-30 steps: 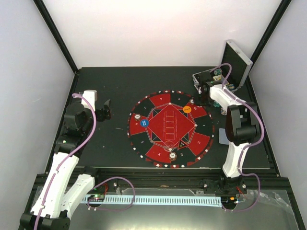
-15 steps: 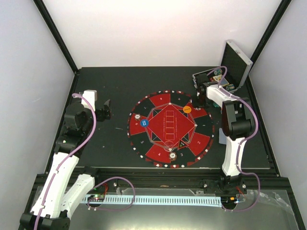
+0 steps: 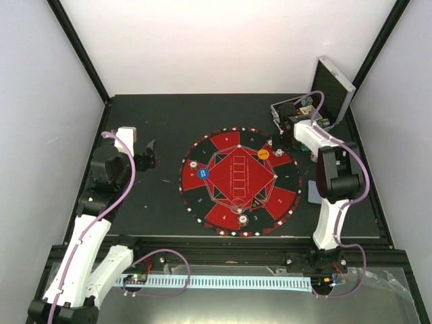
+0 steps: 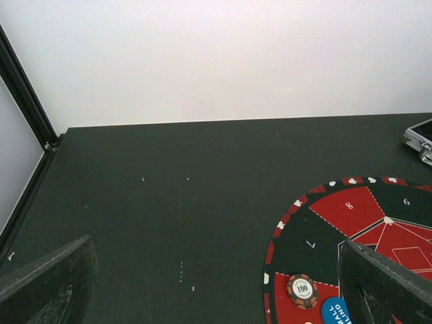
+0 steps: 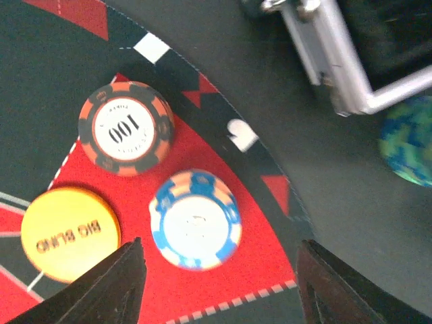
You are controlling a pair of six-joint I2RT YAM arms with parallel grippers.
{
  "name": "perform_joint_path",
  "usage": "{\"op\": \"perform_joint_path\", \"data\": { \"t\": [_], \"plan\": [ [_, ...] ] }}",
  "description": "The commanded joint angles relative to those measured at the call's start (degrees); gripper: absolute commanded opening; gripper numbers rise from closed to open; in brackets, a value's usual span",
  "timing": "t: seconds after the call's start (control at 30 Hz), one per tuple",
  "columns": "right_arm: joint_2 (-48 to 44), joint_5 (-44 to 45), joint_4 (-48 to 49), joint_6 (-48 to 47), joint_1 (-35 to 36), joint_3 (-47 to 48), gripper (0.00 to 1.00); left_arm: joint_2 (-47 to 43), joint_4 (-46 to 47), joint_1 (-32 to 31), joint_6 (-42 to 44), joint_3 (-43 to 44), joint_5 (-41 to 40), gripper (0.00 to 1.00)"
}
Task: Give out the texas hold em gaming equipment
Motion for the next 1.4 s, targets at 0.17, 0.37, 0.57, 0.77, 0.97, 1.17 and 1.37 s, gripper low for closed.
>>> {"op": "perform_joint_path", "data": {
  "t": [0.17,0.37,0.57,0.77,0.97,1.17,1.37],
  "plan": [
    [-19.51,5.73,0.43,0.95,-7.57,-12.36,0.68,-0.65,0.73,-0.35,-0.53,0.19,0.12,0.99],
    [-21.54,3.5,2.67,1.03,-16.23,-17.14,0.7,-1.06,0.72,-0.37,-0.6,0.19,0.46,0.99],
    [-15.86,1.87,3.38,0.93,-17.15,-13.26,0.73,-1.07,0.79,-0.37,-0.6,0.1,0.39,0.99],
    [-11.43,1.89,2.95,0.59,-17.08,-9.37,0.73,-0.79,0.73,-0.35,-0.51,0.12,-0.06,0.99],
    [-8.13,2.98,2.8,0.35,-17.13,-7.4,0.73,-0.55,0.8,-0.32,-0.51,0.18,-0.05,0.99],
    [-5.82,3.42,2.8,0.35,-17.27,-6.68,0.69,-0.47,0.76,-0.32,-0.52,0.07,-0.06,0.99],
    [-5.1,3.97,2.93,0.29,-17.77,-6.85,0.63,-0.45,0.73,-0.37,-0.47,0.18,-0.19,0.99]
  ]
}}
